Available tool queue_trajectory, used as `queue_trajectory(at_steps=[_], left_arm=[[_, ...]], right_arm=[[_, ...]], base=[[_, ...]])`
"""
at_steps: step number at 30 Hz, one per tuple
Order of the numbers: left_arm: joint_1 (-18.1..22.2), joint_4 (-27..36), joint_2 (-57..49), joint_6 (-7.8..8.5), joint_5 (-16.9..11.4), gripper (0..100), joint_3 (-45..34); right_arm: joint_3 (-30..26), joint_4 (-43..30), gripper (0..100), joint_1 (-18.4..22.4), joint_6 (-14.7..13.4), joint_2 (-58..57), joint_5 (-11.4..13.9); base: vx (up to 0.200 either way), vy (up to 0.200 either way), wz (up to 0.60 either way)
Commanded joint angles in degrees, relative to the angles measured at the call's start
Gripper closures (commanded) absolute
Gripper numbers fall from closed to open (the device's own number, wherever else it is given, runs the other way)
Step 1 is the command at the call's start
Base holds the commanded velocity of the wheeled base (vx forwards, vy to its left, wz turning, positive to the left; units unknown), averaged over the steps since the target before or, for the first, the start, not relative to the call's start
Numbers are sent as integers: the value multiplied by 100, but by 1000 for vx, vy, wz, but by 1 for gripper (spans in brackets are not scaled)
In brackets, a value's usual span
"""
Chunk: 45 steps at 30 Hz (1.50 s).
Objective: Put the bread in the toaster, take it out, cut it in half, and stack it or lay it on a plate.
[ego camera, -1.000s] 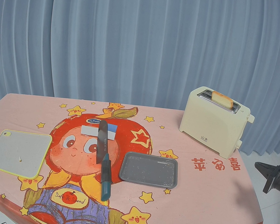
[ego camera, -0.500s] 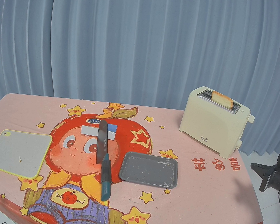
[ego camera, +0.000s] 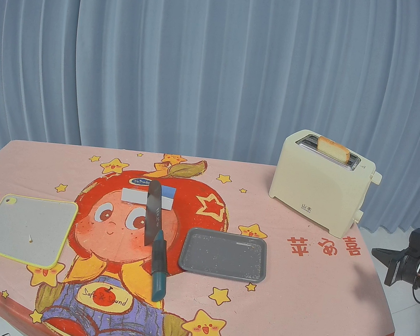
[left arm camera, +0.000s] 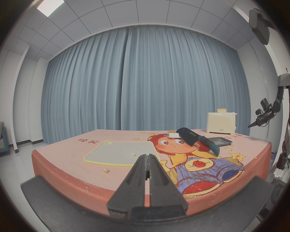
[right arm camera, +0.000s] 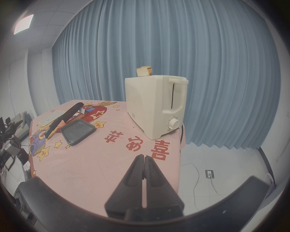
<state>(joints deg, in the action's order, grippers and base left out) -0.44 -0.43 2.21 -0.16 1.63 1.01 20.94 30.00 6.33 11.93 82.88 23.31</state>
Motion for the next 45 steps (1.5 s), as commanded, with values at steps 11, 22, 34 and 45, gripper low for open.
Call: queue_trajectory(at_steps=[11,22,34,45], left_arm=[[0,-1,-1,-2,4,100,-101],[0,-1,-1,-2,4,100,-101],[0,-1,-1,-2,4,100,-101],[0,-1,8,-2,4,100,-101]], right_arm=[[94,6,100,114,2,457,7],[252,6,100,141,-33,747,7],[621,-3,100,413,-60,1125,51],[912,-3,100,492,-174,1678,69]], base=[[0,0,0],[0,0,0],[0,0,0],[0,0,0]])
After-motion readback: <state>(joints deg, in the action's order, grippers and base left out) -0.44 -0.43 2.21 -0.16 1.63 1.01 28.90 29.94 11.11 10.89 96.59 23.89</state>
